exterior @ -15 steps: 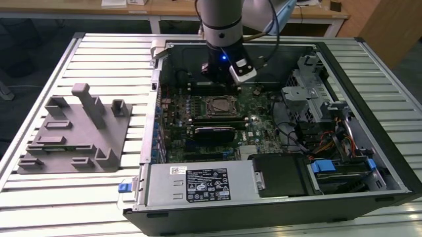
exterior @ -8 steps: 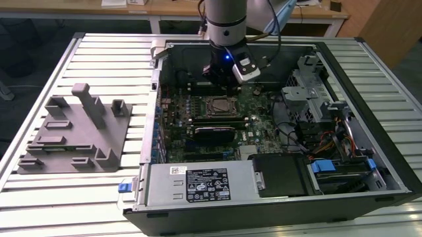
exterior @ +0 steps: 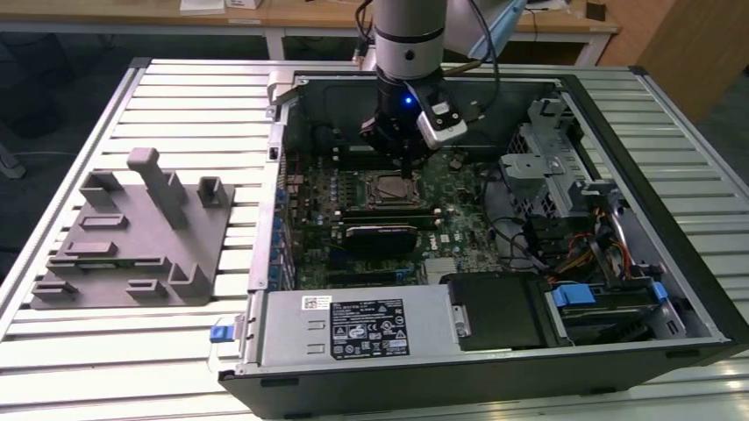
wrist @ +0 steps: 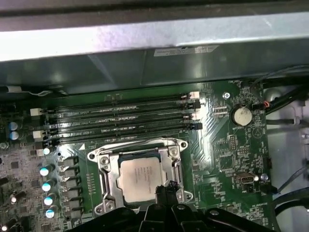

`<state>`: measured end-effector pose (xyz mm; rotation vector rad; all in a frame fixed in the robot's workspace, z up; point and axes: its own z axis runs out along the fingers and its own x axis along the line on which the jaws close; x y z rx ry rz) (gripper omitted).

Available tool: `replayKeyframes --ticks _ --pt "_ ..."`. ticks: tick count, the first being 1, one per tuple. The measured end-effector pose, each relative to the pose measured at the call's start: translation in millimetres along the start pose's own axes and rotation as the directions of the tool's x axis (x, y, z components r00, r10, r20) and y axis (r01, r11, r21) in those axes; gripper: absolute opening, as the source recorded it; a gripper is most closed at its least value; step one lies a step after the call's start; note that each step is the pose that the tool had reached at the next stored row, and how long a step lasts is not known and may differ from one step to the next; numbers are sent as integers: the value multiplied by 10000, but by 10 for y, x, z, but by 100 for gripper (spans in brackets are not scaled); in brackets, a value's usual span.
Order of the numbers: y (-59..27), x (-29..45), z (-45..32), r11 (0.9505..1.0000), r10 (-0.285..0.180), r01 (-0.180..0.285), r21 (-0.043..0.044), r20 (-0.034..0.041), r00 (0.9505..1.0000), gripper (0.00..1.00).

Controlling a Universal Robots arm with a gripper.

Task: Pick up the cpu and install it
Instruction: 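Install the first cpu locking lever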

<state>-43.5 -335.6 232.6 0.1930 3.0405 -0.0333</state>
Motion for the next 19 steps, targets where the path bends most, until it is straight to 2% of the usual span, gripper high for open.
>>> replayKeyframes --ticks 3,4,6,7,10,13,17,19 --pt "0 0 1 10000 -1 1 -1 -21 10000 11" --pt "-4 -1 2 10000 1 -1 -41 -65 10000 11" --pt "-15 -2 4 9998 14 -18 -212 -195 9998 11" --pt "-23 -3 5 9996 19 -25 -288 -230 9997 11" --pt "-57 -5 7 9995 21 -29 -325 -237 9997 11" --pt "-102 -2 10 9990 31 -42 -456 -254 9997 11" --pt "-109 13 12 9982 41 -57 -590 -272 9996 11" --pt "-115 26 12 9982 41 -57 -596 -273 9996 11"
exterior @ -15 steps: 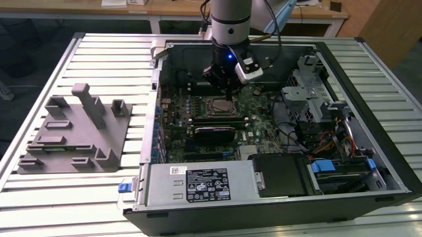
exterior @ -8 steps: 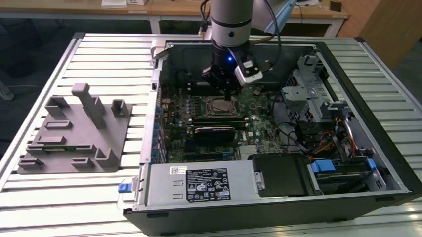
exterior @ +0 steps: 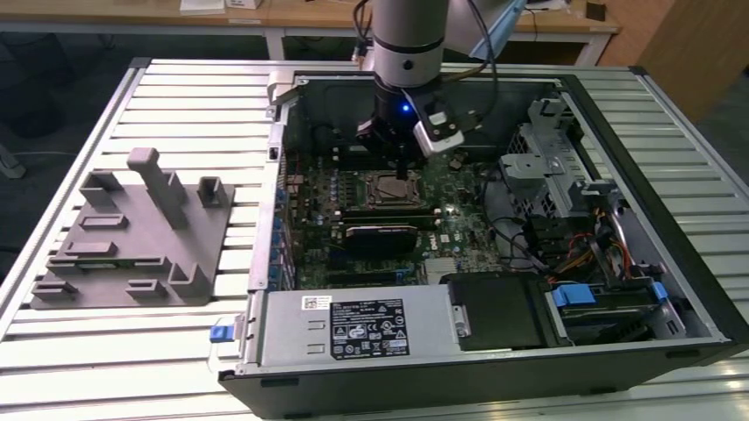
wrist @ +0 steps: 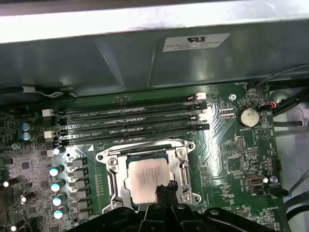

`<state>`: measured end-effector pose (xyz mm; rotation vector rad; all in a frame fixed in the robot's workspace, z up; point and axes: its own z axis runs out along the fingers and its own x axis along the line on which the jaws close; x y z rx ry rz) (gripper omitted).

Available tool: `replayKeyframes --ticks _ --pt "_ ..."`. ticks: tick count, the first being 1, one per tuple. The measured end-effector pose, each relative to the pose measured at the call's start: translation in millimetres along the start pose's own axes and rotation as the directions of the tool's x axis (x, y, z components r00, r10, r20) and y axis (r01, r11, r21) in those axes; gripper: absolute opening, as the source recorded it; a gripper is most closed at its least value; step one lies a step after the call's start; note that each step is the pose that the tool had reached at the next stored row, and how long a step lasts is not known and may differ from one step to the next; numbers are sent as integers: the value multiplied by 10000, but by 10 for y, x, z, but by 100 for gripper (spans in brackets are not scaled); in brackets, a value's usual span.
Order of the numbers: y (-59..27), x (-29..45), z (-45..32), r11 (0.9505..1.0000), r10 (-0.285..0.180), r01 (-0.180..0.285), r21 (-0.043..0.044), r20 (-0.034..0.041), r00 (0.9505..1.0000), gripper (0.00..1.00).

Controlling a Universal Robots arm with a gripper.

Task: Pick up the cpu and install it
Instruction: 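Install the first cpu locking lever, then install the second cpu locking lever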

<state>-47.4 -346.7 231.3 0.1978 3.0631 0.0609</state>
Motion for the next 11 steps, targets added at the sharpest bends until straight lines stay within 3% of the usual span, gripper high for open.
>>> replayKeyframes --ticks 11 --pt "-2 10 -1 10000 0 0 0 0 10000 11"
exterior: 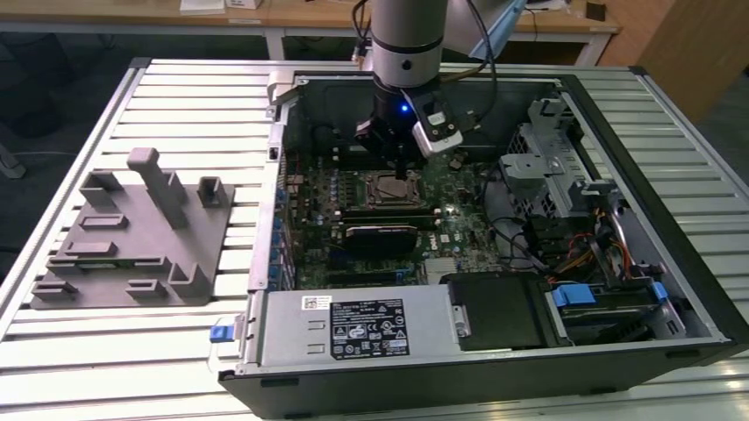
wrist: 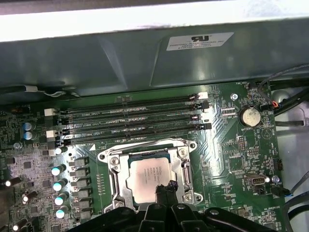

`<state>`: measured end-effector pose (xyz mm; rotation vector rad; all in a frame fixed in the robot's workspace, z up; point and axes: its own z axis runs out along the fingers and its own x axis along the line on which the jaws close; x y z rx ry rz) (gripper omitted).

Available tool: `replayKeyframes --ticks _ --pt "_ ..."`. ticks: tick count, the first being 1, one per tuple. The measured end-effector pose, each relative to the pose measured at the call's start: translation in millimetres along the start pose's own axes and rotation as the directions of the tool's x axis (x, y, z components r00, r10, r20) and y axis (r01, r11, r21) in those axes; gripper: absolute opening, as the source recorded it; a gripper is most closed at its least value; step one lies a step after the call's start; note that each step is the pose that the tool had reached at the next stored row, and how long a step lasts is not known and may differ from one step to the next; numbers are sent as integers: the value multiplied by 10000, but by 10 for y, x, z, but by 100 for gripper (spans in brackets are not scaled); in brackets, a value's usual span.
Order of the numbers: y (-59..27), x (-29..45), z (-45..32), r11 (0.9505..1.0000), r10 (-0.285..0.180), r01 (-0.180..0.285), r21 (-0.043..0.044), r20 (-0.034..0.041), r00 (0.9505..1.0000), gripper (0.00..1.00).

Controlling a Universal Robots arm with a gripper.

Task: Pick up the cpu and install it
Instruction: 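Install the second cpu locking lever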

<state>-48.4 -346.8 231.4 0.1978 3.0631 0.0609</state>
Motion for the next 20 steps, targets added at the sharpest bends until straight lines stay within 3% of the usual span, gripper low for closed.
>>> replayKeyframes --ticks 7,14,20 --pt "2 -4 -53 10000 0 0 -1 0 10000 11" --pt "8 -13 -191 10000 1 -1 -6 -1 10000 11" --pt "10 -15 -212 10000 1 -1 -8 0 10000 11"
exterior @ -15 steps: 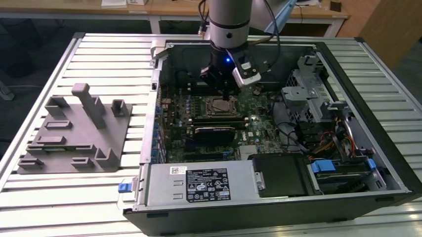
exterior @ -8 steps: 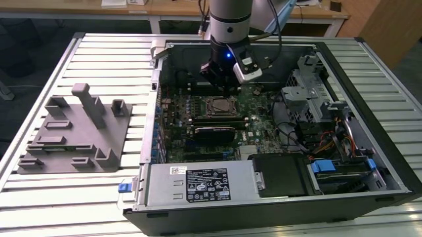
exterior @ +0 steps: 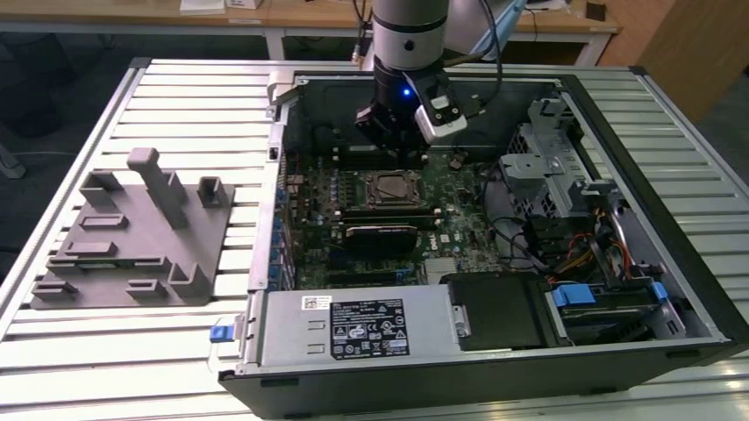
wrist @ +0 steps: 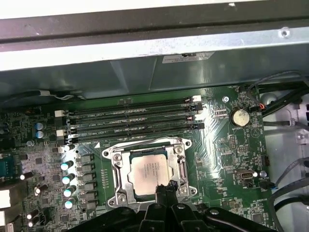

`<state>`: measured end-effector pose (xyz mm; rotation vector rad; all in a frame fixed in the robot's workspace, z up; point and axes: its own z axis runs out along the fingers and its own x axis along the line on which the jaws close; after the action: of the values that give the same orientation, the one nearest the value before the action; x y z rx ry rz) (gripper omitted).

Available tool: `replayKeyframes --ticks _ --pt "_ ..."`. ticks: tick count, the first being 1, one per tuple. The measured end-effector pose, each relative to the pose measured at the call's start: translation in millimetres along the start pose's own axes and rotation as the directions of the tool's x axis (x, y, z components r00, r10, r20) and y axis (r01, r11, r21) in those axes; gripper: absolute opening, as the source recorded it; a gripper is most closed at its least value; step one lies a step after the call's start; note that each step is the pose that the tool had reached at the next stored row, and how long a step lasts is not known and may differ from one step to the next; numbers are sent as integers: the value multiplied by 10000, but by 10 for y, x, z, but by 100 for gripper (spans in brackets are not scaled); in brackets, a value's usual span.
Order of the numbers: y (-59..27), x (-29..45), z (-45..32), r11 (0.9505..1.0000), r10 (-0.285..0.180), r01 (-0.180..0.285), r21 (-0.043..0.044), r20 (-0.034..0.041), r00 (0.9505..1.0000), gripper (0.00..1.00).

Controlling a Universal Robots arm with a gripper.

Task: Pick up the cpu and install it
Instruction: 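Install the second cpu locking lever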

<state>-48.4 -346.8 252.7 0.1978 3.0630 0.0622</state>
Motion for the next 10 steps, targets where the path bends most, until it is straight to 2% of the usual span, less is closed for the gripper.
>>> replayKeyframes --ticks 5,10 --pt "-3 0 -3 10000 -1 1 5 -2 10000 11" --pt "-46 -6 -3 10000 0 0 2 -1 10000 11"
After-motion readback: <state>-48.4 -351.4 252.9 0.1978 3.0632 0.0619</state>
